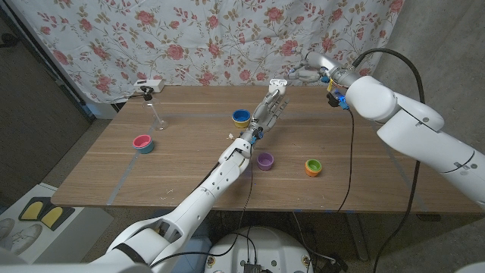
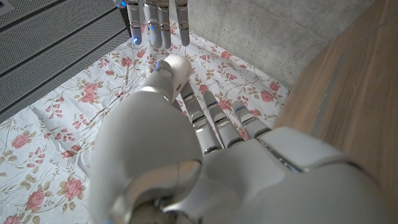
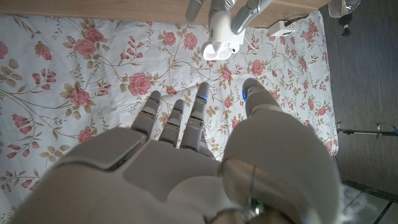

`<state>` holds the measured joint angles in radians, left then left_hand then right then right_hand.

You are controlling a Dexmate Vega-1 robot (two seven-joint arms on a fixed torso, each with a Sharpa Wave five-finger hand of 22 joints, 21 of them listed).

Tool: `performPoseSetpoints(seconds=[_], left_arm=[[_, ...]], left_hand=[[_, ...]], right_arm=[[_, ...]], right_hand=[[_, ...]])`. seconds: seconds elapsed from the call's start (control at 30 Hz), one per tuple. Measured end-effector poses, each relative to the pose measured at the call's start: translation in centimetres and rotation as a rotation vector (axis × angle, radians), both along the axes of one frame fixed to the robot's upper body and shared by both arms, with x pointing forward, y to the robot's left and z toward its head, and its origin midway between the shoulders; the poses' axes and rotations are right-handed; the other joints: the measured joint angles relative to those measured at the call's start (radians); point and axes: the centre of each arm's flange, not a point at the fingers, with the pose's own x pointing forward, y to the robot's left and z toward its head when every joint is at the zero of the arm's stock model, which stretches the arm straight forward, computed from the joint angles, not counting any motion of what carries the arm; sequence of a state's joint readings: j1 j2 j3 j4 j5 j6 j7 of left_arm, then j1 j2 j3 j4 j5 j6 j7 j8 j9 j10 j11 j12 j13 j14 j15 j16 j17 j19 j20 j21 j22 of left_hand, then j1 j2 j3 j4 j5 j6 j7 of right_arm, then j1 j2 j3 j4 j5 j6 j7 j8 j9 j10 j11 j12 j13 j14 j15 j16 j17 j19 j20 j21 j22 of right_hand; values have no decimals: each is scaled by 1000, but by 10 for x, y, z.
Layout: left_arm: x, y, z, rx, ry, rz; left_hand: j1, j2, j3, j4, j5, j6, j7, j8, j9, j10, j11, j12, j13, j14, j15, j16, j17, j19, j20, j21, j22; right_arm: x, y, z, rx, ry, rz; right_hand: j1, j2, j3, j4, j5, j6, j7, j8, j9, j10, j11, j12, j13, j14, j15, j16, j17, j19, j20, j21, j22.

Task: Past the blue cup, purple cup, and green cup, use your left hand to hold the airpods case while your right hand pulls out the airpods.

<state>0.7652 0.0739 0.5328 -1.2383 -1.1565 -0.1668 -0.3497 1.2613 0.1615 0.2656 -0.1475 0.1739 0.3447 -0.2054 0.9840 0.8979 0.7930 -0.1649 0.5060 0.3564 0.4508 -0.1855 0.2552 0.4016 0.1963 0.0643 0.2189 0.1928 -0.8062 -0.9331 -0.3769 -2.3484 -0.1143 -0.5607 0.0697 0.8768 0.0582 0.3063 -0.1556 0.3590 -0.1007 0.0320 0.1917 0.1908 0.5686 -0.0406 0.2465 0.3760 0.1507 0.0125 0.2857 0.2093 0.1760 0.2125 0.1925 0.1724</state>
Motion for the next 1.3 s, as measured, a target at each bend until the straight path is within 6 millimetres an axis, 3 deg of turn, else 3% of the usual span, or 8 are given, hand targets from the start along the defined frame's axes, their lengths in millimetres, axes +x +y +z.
performPoseSetpoints(seconds=[0.5, 1.3], left_arm=[[-2, 0, 0, 1, -6, 3], [-3, -2, 0, -4, -18, -14]], left_hand=[[-1, -1, 0, 0, -1, 0, 0, 0, -4, 0, 0, 0, 0, 2, 2, 0, 5, 0, 0, 0, 0], [3, 2, 0, 0, -5, 0, 0, 4, -18, 0, 0, 0, 0, 3, 3, 0, 9, 0, 0, 0, 0]], right_arm=[[-1, 7, 0, -43, 3, 7], [3, 15, -3, -107, 19, -4]], right_hand=[[0, 0, 0, 0, 8, -7, 0, 0, 0, 10, -22, 0, -1, -5, -5, 0, 0, -5, -5, 0, 0], [-6, 6, -4, 4, 15, -9, -2, 0, 0, -5, -19, -15, -1, -11, 0, 0, 2, -5, -5, 0, 0]])
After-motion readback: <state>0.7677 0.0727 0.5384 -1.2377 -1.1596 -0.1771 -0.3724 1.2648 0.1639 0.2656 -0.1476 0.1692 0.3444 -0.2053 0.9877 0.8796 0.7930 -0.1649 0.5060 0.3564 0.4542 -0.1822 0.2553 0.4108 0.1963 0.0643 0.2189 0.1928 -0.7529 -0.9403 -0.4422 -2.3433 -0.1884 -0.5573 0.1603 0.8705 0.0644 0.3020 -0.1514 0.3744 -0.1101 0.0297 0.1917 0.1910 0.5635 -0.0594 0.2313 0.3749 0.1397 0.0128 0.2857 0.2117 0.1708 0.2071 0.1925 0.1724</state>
